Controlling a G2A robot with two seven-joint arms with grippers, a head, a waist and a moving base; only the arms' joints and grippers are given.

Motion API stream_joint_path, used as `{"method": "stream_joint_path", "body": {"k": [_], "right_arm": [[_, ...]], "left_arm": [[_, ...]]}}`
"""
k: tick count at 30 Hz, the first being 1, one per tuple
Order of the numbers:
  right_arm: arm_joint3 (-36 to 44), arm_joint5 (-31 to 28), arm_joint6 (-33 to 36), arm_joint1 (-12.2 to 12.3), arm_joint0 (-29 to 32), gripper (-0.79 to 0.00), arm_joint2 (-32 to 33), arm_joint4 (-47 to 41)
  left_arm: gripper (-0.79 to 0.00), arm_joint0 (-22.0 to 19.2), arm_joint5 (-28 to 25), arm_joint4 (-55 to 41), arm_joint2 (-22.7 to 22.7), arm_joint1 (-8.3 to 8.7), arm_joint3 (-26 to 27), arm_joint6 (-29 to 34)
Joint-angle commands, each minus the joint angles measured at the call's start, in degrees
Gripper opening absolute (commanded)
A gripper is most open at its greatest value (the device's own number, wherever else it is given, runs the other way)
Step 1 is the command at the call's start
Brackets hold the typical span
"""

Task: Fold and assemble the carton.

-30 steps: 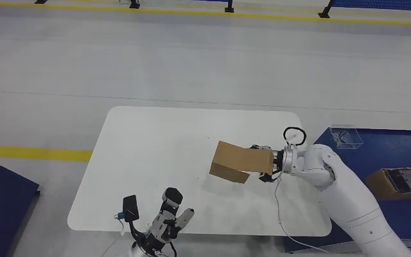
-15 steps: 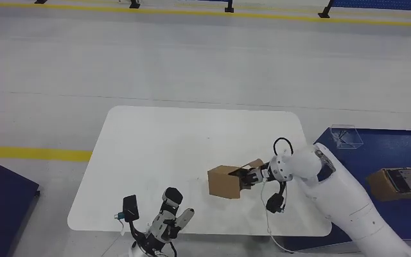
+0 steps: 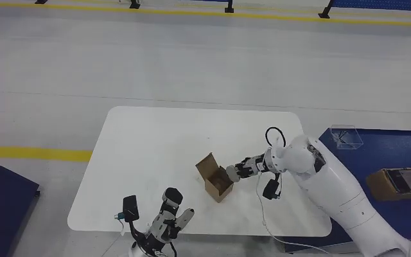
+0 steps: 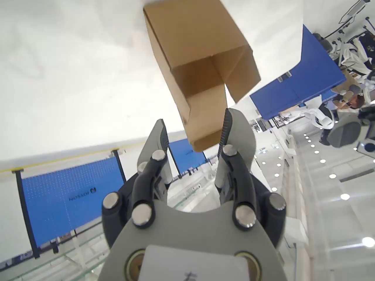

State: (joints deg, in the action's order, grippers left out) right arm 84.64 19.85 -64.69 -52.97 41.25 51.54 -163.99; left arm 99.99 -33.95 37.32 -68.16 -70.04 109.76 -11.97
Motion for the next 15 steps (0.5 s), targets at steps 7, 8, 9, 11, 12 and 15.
{"method": "stream_joint_path", "body": {"k": [7,8,9,11,12,15], "right_arm": [[1.3,29.3,33.3,2.6,6.3,-0.785,11.3,32.7],[0.8,30.3,39.4,2.7,7.4,-0.785,12.1,38.2],[1.3,31.7,46.1,2.8,8.1,-0.785,12.4,44.9],[0.1,32.7,60.2,2.8,9.9,-0.785,12.6,55.4],[0.1,31.5,66.9,2.8,10.2,-0.785,12.7,62.3],[-3.0,27.6,83.6,3.0,11.2,-0.785,11.8,74.2]], "left_arm": [[0.000,0.0,0.0,0.0,0.0,0.00,0.0,0.0],[0.000,0.0,0.0,0.0,0.0,0.00,0.0,0.0],[0.000,0.0,0.0,0.0,0.0,0.00,0.0,0.0],[0.000,0.0,0.0,0.0,0.0,0.00,0.0,0.0],[0.000,0.0,0.0,0.0,0.0,0.00,0.0,0.0],[0.000,0.0,0.0,0.0,0.0,0.00,0.0,0.0]]}}
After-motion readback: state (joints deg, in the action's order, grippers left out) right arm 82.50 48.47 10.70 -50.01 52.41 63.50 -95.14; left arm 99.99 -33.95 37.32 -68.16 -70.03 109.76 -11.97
